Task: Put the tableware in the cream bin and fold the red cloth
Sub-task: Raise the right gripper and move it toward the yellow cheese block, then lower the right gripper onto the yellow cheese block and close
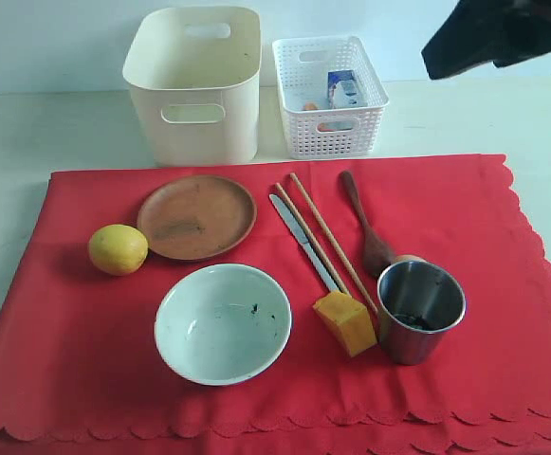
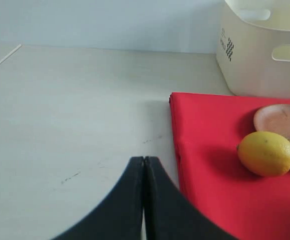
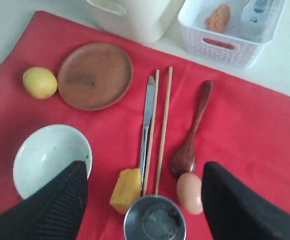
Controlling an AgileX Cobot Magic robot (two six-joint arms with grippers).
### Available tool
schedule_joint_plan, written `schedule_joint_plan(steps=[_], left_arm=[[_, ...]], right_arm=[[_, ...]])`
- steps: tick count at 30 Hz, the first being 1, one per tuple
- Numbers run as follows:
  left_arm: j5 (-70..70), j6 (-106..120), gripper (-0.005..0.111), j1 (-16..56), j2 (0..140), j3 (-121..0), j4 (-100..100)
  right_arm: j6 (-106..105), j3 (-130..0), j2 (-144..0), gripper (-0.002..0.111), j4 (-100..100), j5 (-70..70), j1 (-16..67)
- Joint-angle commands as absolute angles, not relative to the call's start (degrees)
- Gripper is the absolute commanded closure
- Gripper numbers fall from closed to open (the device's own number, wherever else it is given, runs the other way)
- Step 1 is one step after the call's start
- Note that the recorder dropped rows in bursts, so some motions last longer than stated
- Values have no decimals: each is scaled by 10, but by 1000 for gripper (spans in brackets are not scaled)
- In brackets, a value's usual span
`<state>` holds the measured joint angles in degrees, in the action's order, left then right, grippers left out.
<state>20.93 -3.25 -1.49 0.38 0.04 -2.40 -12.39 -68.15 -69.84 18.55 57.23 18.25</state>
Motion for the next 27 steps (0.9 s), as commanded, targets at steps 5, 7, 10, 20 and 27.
schedule_joint_plan(steps=[5, 7, 10, 20, 27], left_arm=[[203, -31, 107, -16, 0, 0, -21], [203, -31, 107, -16, 0, 0, -21], [203, -31, 107, -16, 0, 0, -21], [203, -31, 107, -16, 0, 0, -21], [203, -31, 107, -16, 0, 0, -21]], right_arm=[[-165, -627, -678, 46, 197, 628, 180], [-171, -619, -678, 46, 197, 628, 180], [-188, -608, -678, 46, 200, 628, 180], [-251, -604, -702, 46, 215, 625, 222], [-235, -604, -780, 46, 137, 600, 319]])
